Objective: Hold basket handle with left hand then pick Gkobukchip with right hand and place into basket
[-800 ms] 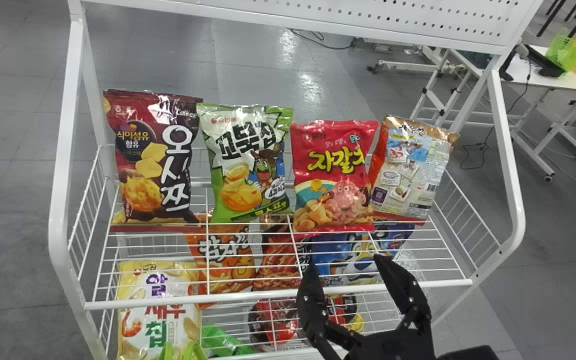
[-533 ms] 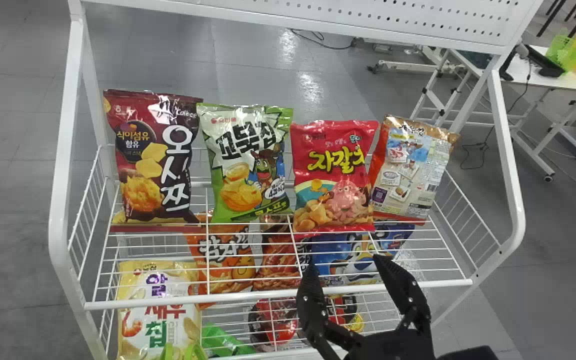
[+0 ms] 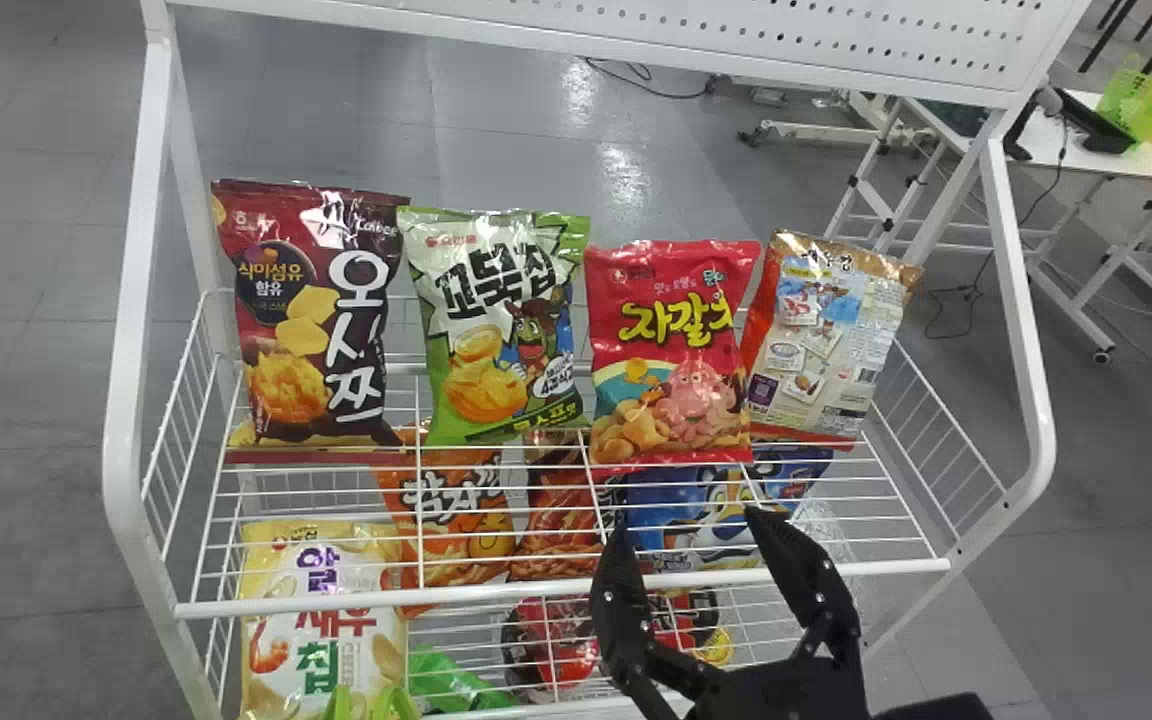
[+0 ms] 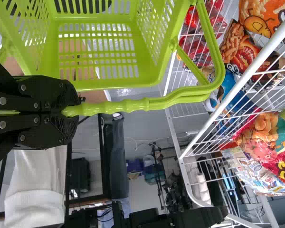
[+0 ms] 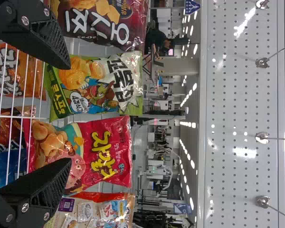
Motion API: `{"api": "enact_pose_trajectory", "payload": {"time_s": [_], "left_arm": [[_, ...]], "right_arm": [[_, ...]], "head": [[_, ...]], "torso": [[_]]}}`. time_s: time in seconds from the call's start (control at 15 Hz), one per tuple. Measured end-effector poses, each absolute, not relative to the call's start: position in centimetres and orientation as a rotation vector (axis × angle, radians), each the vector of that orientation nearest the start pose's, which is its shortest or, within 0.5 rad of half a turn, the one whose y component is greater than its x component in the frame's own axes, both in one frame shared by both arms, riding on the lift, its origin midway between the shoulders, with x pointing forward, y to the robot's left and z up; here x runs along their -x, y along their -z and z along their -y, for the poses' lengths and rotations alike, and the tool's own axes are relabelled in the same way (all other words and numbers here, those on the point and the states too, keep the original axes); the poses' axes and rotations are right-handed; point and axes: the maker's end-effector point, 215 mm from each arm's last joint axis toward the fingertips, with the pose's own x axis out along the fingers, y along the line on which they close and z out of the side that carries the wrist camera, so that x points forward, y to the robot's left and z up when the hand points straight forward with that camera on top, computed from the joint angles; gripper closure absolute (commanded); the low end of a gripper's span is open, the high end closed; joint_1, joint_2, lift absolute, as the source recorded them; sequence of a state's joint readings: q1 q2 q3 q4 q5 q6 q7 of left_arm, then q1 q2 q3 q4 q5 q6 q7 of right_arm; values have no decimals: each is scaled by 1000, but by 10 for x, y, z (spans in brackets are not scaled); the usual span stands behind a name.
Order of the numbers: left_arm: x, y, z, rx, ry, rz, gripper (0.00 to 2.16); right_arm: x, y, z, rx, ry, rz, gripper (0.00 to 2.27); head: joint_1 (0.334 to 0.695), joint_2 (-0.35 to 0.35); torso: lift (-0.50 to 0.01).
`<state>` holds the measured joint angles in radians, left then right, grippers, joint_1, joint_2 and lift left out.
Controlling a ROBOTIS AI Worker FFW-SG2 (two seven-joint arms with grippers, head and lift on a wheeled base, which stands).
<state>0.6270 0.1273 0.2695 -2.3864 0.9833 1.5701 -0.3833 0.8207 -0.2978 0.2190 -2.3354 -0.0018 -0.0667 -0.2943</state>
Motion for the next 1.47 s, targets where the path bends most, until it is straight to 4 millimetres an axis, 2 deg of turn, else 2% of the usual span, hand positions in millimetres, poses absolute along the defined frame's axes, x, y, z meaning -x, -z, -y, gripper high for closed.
{"api": "enact_pose_trajectory", "payload": {"time_s": [0.27, 0.67, 1.0, 1.2, 1.47], "left_arm": [[-167, 408, -66, 791, 844, -1168, 1706], [-170, 412, -74, 782, 819, -1168, 1706], [-181, 417, -74, 764, 815, -1167, 1703], [-184, 420, -75, 765, 814, -1171, 1706], [-185, 423, -76, 760, 816, -1178, 1706]], "right_arm": [[-369, 312, 157, 68, -93, -31, 124], [-437, 337, 122, 109, -132, -77, 127], [-492, 348, 91, 107, -155, -90, 127], [-521, 348, 81, 112, -158, -81, 127], [-539, 334, 81, 108, -139, -56, 127]], "head": [[695, -220], [695, -96], [695, -40], [695, -12], [695, -8]], "torso": [[-32], [-32], [-32], [-32], [-32]]}}
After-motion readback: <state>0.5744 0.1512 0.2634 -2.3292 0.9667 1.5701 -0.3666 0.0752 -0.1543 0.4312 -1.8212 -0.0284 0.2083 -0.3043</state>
